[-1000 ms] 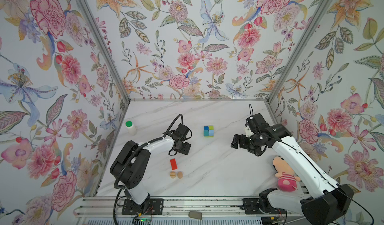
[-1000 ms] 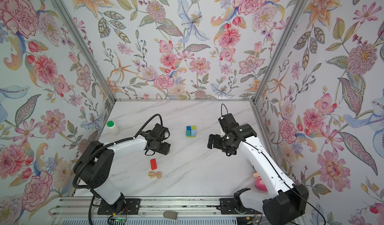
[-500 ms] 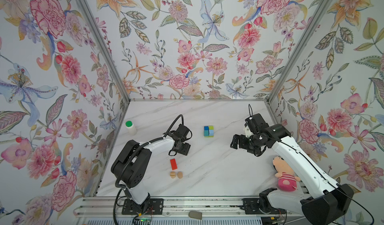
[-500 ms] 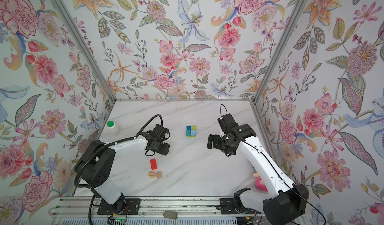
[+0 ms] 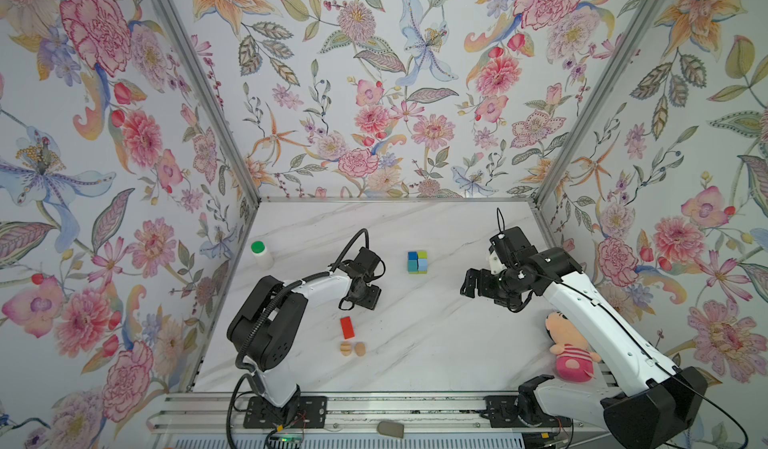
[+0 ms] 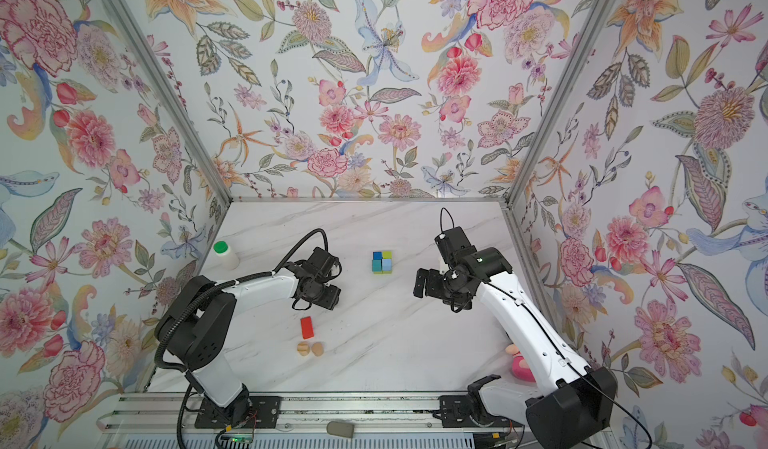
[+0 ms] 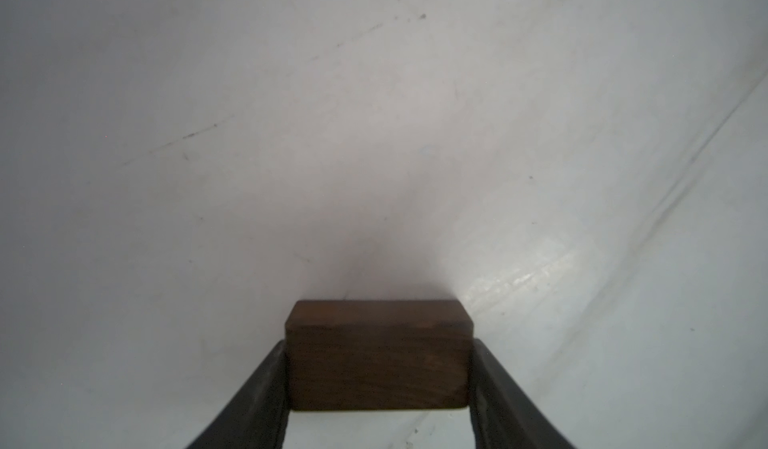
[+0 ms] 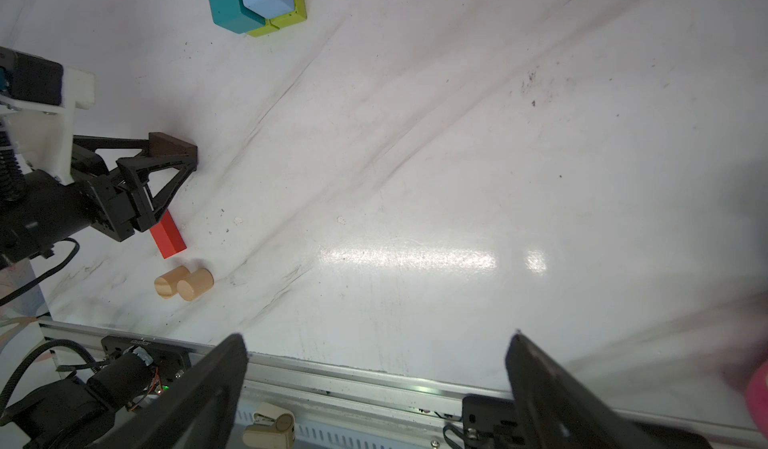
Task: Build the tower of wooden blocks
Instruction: 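Lift the dark-brown bar with the left gripper, then carry the dark-brown bar over the cube stack with the left gripper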
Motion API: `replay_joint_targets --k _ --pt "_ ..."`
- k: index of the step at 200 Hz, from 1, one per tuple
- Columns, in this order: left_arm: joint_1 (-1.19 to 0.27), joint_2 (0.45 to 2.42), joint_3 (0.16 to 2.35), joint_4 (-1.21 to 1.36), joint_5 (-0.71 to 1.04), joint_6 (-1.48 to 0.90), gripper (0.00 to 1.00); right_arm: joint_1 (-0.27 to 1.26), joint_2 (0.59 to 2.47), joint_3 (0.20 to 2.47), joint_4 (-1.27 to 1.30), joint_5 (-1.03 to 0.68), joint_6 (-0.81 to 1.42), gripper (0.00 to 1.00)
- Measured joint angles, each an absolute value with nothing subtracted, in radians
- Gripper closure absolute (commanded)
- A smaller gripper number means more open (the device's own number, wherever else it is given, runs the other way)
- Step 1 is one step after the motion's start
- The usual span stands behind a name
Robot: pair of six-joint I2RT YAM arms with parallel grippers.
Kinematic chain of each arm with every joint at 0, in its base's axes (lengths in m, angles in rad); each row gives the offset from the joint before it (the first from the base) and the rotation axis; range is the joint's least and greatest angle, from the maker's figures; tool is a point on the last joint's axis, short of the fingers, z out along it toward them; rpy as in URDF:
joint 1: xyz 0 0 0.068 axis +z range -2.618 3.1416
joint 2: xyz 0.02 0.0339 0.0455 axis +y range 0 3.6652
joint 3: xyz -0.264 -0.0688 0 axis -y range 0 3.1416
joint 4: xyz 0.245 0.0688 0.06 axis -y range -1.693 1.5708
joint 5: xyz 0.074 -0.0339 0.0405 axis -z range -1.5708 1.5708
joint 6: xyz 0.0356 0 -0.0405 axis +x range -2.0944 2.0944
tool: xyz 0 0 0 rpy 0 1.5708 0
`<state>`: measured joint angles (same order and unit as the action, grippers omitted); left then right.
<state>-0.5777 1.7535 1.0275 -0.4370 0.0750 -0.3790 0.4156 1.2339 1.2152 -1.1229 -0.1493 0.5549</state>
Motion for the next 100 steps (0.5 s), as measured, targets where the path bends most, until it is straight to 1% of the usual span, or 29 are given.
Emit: replay_joint_targets --k 47,100 --pt "-0.578 1.763 1.127 -0.489 0.079 -0.404 0.48 0.416 1.234 1.215 -1.123 -0.146 0.554 0.01" --pt "-0.581 1.768 1.305 -0.515 0.114 -0.569 0.5 0.416 1.214 1.179 -1.123 -0.102 0.555 0.01"
